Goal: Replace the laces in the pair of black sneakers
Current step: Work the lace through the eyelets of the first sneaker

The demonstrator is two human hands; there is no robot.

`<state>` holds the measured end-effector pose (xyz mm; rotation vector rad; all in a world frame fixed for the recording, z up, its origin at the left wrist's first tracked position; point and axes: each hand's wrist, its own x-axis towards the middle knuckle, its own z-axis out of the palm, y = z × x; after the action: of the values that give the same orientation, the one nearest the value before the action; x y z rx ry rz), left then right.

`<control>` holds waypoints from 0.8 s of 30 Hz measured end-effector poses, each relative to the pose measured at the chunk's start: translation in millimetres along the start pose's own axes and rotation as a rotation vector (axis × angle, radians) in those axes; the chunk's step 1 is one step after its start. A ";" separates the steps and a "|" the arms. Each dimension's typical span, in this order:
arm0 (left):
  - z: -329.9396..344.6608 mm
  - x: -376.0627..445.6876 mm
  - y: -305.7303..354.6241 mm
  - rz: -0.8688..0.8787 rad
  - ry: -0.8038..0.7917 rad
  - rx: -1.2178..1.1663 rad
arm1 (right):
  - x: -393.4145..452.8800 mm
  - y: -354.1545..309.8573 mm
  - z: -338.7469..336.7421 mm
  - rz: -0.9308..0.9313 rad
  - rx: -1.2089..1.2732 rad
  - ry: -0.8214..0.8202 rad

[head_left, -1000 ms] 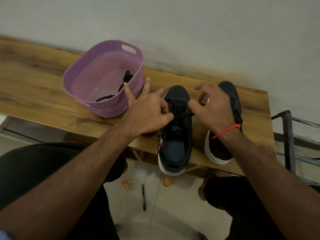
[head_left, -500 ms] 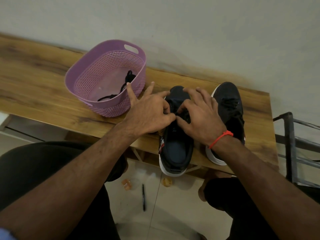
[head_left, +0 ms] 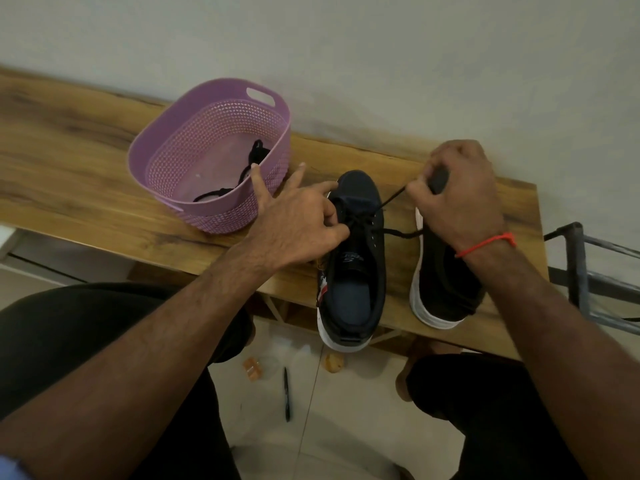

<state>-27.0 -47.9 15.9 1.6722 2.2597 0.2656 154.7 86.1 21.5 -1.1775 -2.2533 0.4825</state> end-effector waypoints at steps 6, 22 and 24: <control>0.5 0.3 -1.1 0.006 -0.001 0.009 | -28.7 -24.1 21.8 -0.274 -0.217 -0.402; 2.4 2.0 -1.9 -0.018 -0.022 0.006 | -12.6 -12.2 14.7 -0.117 -0.233 -0.079; 2.5 2.3 -1.9 -0.023 -0.027 0.000 | -5.5 -2.6 5.7 -0.019 -0.242 -0.027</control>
<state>-28.4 -46.4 12.7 1.6390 2.2574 0.2365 152.1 79.7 16.8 -1.2720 -2.3951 0.2232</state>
